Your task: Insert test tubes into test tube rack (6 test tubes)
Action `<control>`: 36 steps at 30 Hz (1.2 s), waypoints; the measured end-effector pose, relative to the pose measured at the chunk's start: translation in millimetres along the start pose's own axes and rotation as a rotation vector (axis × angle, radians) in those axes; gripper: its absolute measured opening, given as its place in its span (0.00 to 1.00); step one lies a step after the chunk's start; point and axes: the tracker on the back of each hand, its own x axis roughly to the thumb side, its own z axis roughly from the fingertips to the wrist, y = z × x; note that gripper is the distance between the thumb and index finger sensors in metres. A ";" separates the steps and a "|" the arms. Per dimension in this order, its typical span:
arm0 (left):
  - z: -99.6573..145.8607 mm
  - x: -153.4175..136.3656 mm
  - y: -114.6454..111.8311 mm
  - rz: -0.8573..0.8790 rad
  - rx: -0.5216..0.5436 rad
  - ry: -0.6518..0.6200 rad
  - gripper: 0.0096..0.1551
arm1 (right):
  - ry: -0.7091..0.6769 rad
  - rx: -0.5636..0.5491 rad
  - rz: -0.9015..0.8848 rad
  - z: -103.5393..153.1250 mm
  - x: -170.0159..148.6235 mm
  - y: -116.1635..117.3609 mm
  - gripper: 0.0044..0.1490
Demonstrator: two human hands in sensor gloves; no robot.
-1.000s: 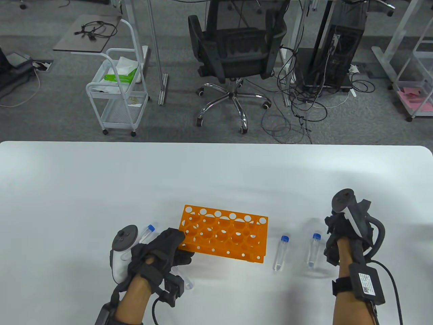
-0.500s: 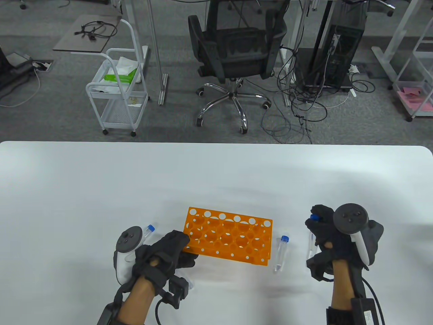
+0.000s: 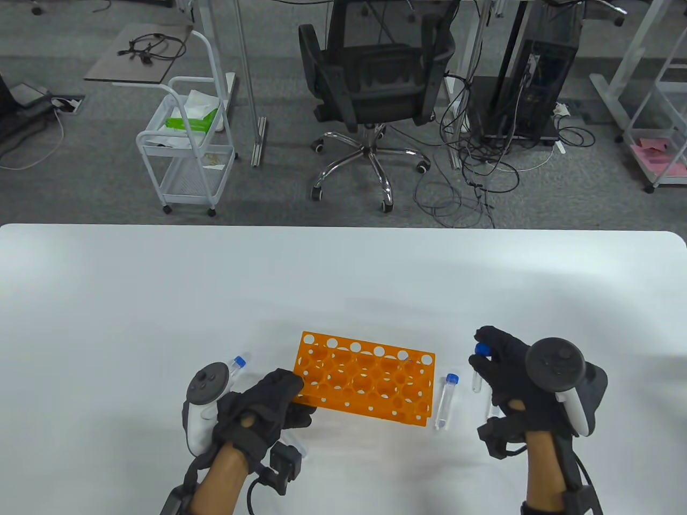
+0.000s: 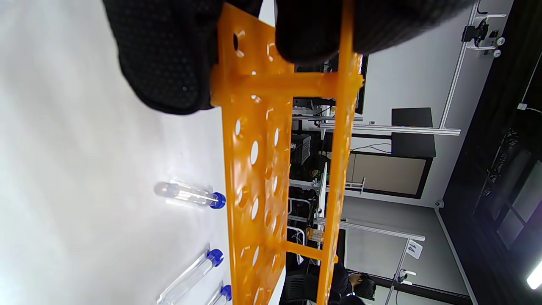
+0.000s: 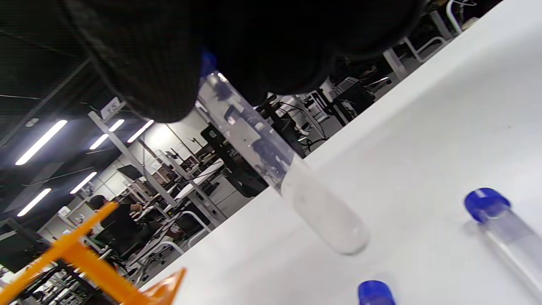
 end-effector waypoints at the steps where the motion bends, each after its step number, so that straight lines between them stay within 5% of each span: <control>1: -0.2 -0.8 0.2 -0.001 -0.001 0.003 0.23 | -0.018 -0.006 -0.007 2.0 4.5 -0.1 0.37; 36: -5.8 -5.1 -1.7 -0.030 -0.004 0.051 0.22 | -0.258 0.061 -0.136 32.2 56.6 9.4 0.35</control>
